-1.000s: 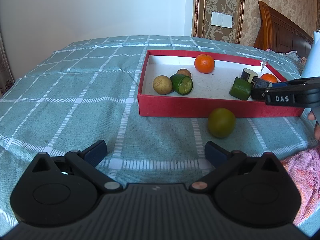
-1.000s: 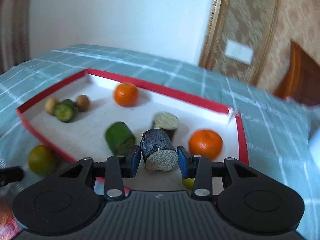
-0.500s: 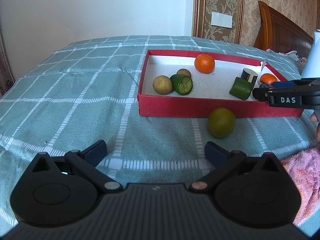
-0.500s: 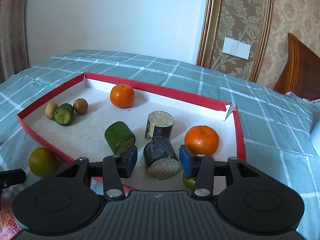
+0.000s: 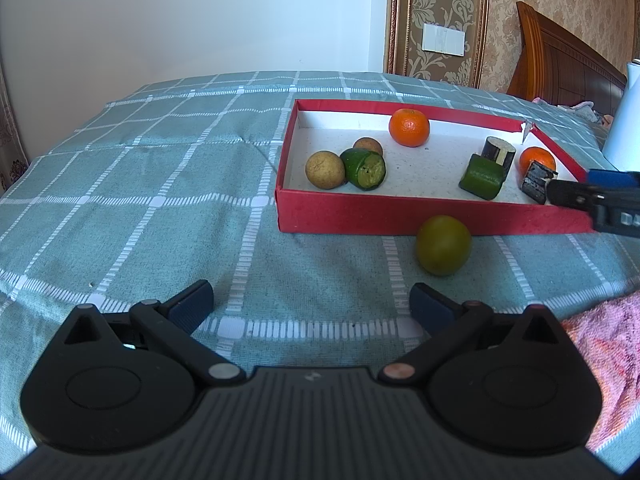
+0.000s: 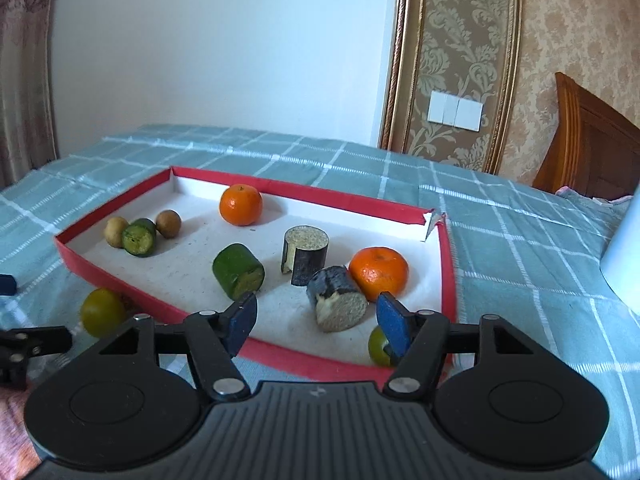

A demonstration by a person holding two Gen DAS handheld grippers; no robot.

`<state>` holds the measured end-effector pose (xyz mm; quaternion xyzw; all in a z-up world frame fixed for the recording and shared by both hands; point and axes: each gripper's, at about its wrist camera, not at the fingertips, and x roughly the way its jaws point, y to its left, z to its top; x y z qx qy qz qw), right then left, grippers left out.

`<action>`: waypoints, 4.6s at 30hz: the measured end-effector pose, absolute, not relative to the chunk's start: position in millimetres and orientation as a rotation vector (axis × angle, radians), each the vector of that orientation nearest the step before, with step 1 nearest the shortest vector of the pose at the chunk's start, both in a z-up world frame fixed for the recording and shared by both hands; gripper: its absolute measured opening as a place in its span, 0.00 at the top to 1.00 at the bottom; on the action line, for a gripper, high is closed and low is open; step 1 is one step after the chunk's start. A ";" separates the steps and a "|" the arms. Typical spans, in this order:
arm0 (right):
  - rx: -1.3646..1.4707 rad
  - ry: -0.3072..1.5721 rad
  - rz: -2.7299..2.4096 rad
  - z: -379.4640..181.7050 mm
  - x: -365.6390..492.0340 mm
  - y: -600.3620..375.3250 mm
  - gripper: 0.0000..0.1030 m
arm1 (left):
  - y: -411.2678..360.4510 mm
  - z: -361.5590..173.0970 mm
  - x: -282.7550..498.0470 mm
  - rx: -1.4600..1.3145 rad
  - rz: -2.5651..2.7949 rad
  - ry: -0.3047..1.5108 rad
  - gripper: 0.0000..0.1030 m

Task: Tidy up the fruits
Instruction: 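Lift the open right gripper away from the tray, then lower the left gripper onto the dark green tomato and close, then carry the green tomato into the red tray with the left gripper and release, then withdraw the open left gripper from the tray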

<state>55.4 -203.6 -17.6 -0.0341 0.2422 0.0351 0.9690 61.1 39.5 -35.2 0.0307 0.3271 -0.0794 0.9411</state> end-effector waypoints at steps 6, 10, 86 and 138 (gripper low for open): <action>-0.020 0.461 0.080 -15.5 36.4 -214.9 0.28 | 39.4 -35.2 61.1 0.063 -0.162 0.667 0.00; -0.003 0.462 0.093 -17.7 27.5 -219.5 0.28 | 39.3 -35.1 61.1 0.063 -0.162 0.668 0.00; -0.022 0.642 0.144 -46.5 30.2 -215.5 0.06 | -64.5 -15.6 158.8 0.141 -0.241 0.591 0.71; -0.020 0.643 0.144 -46.6 30.4 -213.1 0.02 | -30.4 26.5 33.8 0.187 -0.169 0.448 0.00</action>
